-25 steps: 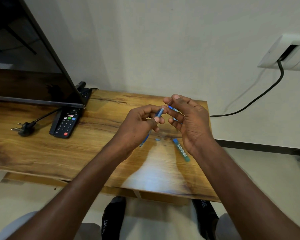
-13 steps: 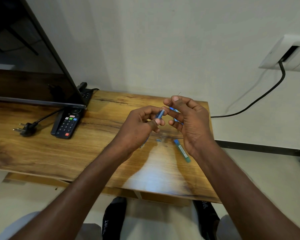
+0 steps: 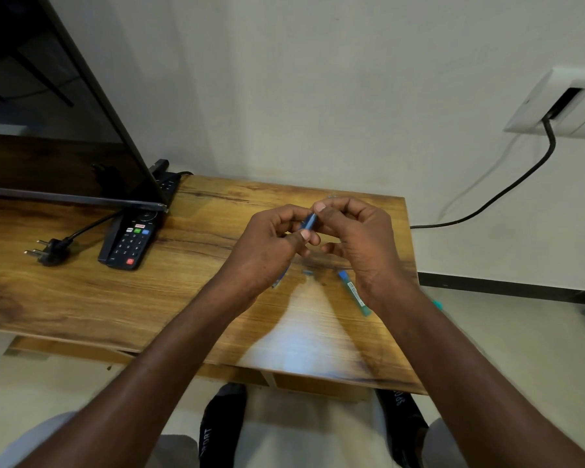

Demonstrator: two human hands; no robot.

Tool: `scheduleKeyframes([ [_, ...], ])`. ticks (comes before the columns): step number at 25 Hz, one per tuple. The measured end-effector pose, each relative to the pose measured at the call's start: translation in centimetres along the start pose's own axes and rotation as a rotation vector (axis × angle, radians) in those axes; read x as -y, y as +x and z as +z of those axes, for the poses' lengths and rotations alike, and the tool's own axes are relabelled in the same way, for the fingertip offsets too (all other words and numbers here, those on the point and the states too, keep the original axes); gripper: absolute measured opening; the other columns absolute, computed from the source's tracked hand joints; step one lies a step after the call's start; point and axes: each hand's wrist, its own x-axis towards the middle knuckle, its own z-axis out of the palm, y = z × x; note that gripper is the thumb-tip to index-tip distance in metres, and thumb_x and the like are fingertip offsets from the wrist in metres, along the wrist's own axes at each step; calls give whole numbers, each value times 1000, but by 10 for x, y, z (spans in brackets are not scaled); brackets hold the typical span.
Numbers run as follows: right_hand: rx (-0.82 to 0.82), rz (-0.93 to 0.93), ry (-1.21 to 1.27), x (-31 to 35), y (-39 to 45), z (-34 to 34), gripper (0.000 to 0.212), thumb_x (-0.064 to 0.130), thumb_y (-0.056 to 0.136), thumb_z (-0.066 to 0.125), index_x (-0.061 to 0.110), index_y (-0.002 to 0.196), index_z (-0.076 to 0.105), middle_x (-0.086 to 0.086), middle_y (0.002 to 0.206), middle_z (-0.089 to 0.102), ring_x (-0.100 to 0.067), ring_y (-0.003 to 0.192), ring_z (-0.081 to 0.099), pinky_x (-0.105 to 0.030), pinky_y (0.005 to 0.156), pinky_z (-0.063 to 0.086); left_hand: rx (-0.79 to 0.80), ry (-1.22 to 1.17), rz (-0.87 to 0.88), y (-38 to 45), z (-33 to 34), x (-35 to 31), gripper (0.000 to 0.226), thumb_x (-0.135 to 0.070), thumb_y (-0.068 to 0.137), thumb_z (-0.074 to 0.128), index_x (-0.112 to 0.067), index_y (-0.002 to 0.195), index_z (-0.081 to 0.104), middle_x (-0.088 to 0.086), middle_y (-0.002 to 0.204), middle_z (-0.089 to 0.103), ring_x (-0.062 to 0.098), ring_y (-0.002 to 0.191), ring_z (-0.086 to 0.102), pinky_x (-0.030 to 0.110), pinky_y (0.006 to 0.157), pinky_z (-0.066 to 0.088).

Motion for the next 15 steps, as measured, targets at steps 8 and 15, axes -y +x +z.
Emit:
scheduleKeyframes([
  [8,58,-68,0,0,0,4,14,11,100,69,11,108,80,-7,106,81,-20,98,78,-25,61,58,-24,-24,24,-1,-8,1,26,-9,104,59,-25,119,73,-1,95,79,13,83,74,27,80,53],
  [15,-48,-45,-167,-8,7,8,15,12,100,67,19,101,80,2,100,81,-14,85,79,-31,66,59,-102,-7,-56,-4,-24,-3,27,-8,105,59,-20,125,71,3,99,79,16,83,76,25,76,53],
])
